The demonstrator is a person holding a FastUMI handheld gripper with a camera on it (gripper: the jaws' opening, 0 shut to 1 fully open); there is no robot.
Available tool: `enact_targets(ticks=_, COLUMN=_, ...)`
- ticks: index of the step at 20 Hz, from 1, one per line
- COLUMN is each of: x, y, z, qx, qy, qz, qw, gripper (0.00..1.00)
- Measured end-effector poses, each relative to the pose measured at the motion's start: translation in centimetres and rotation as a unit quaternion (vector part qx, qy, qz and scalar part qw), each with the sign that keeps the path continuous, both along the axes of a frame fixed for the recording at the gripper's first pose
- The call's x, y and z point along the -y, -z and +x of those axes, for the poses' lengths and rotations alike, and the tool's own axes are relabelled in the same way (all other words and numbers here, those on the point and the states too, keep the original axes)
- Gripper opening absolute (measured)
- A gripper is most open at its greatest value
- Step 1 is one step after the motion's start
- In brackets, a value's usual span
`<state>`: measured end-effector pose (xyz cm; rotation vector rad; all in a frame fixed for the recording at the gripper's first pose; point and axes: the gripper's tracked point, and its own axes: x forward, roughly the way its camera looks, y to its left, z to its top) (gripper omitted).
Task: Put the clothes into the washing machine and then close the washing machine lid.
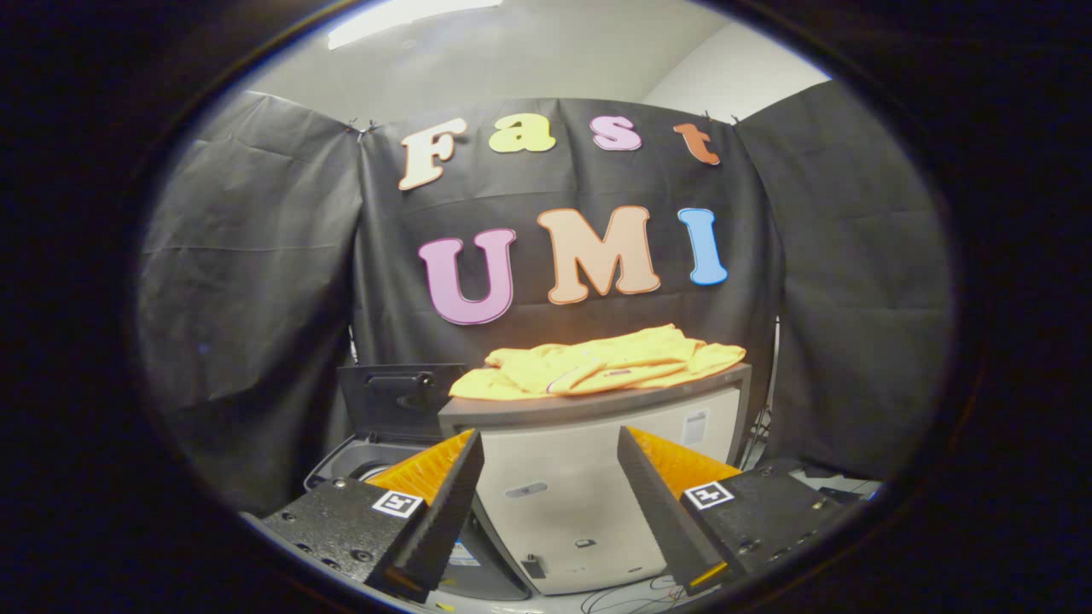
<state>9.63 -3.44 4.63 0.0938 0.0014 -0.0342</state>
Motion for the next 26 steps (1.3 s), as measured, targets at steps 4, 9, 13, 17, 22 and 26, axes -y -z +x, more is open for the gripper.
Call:
enact_targets(ticks=4, x=2.8, y=-2.4, z=6.0, qx=-0.008, qy=0.022, qz=0.003, qw=1.000, gripper=0.96)
enact_targets(ticks=9, x=4.3, y=-3.3, z=13.6, qx=-0.059, qy=0.033, qz=-0.001, qw=0.998, gripper=0.95)
enact_targets(ticks=13, x=4.5, y=-2.8, z=18.5, qx=-0.111, qy=0.033, qz=-0.015, qw=0.993, gripper=0.96)
enact_targets(ticks=17, x=5.0, y=-0.8, z=22.5, qx=-0.178, qy=0.043, qz=-0.032, qw=0.983, gripper=0.97)
enact_targets(ticks=22, x=6.7, y=3.0, z=24.4, qx=-0.275, qy=0.052, qz=-0.097, qw=0.955, gripper=0.98)
enact_targets(ticks=26, x=7.1, y=4.8, z=25.3, qx=-0.313, qy=0.054, qz=-0.019, qw=0.948, gripper=0.95)
